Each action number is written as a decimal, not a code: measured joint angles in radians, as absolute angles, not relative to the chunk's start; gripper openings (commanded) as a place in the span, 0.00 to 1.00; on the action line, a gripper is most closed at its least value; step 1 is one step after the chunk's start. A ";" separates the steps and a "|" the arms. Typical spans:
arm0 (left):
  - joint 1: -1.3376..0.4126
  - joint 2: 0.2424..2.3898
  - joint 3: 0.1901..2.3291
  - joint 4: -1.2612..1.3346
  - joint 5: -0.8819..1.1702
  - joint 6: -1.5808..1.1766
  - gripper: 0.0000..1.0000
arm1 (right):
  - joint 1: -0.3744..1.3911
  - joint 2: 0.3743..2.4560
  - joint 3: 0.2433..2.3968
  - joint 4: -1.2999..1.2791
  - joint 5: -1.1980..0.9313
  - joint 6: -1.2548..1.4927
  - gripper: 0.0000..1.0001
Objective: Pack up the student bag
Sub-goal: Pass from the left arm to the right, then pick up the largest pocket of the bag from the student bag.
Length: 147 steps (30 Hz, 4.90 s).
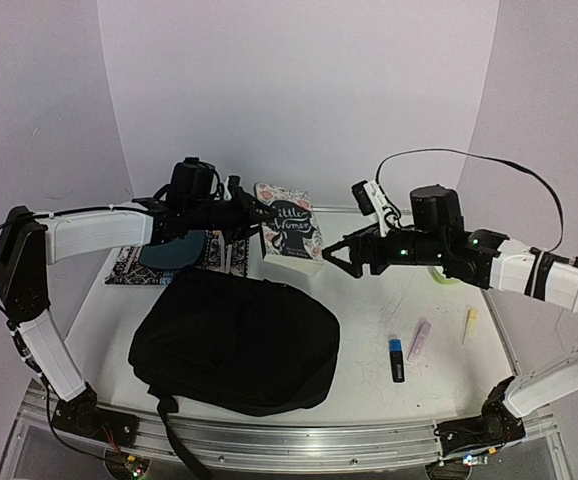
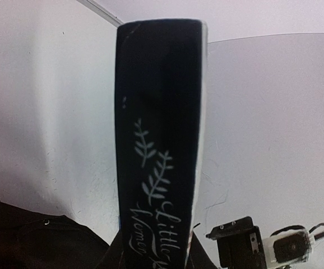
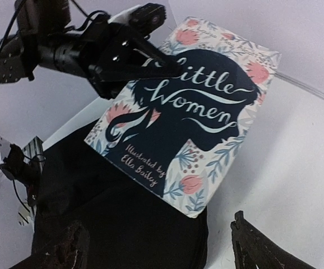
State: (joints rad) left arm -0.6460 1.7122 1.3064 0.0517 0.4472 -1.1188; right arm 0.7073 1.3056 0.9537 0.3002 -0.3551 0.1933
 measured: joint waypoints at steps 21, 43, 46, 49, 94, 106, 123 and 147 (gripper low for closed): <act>-0.659 1.647 1.267 0.052 0.369 -1.224 0.00 | 0.940 1.303 0.922 0.393 -0.059 -0.211 0.91; -0.761 1.567 1.149 0.248 0.162 -1.294 0.00 | 0.936 1.481 0.649 1.183 0.059 1.183 0.98; -0.769 1.567 1.148 0.273 0.140 -1.307 0.00 | 0.937 1.537 0.652 1.222 0.037 1.260 0.98; -0.772 1.566 1.143 0.300 0.110 -1.310 0.00 | 0.937 1.557 0.667 1.249 0.032 1.307 0.98; -0.816 1.498 0.929 0.388 0.032 -1.362 0.16 | 0.865 1.616 0.676 1.310 0.030 1.358 0.00; -0.824 1.338 0.791 0.384 0.084 -1.210 0.52 | 0.727 1.565 0.582 1.283 -0.099 1.332 0.00; -1.181 1.469 1.137 -0.290 -0.186 -0.779 0.74 | 0.643 1.187 0.323 1.182 -0.046 1.218 0.00; -1.507 1.985 1.602 -0.914 -0.513 -0.697 0.99 | 0.633 0.883 0.219 1.119 -0.014 1.161 0.00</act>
